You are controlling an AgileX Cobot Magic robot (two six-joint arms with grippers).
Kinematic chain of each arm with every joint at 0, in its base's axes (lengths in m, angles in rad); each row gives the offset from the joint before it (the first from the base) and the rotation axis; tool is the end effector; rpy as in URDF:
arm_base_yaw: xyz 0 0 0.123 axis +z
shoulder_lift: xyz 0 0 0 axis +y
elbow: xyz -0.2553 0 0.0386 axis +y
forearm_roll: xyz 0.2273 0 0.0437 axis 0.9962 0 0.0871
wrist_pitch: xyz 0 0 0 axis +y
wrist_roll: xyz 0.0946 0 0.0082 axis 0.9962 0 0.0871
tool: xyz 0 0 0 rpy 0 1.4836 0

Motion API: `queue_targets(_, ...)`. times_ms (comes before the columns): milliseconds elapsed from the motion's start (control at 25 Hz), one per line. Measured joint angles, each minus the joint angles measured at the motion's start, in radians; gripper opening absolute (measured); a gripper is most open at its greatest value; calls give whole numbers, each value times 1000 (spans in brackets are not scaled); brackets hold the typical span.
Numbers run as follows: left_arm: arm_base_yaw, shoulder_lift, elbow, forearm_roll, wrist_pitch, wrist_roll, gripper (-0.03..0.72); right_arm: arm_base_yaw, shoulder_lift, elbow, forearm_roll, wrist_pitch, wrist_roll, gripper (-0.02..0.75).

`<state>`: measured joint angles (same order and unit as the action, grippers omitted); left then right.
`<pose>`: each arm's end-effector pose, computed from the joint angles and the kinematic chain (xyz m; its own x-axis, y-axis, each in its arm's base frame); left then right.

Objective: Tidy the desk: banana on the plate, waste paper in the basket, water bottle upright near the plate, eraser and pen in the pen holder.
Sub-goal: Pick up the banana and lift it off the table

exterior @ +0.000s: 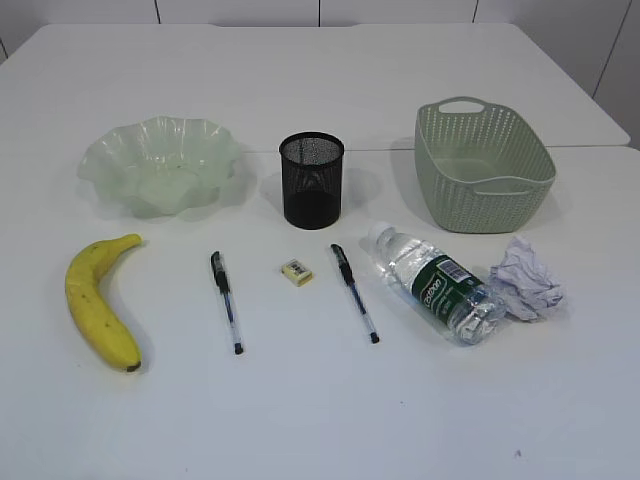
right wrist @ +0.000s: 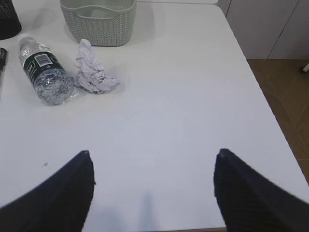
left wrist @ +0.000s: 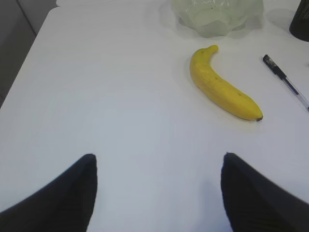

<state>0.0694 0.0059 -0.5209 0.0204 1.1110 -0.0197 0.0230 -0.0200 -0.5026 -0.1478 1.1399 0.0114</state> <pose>0.0040 0.0020 0.2668 -0.4850 -0.0444 -0.8734 -0.0904 0.9959 -0.0004 0.0008 -0.0127 0.2605 -0.5059 -0.0619 -0.8603 0.0673 0.9915 -0.1109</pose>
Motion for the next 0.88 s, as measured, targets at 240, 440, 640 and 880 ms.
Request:
queue_targets(240,0,0,0,0,0,1,563,0,0,0,2,0,0,575)
queue_targets(440,0,0,0,0,0,2,561,0,0,0,5,0,0,575)
queue_targets(640,0,0,0,0,0,2,561,0,0,0,5,0,0,575)
queue_targets(880,0,0,0,-4,0,2,561,0,0,-14,5,-28,15,556)
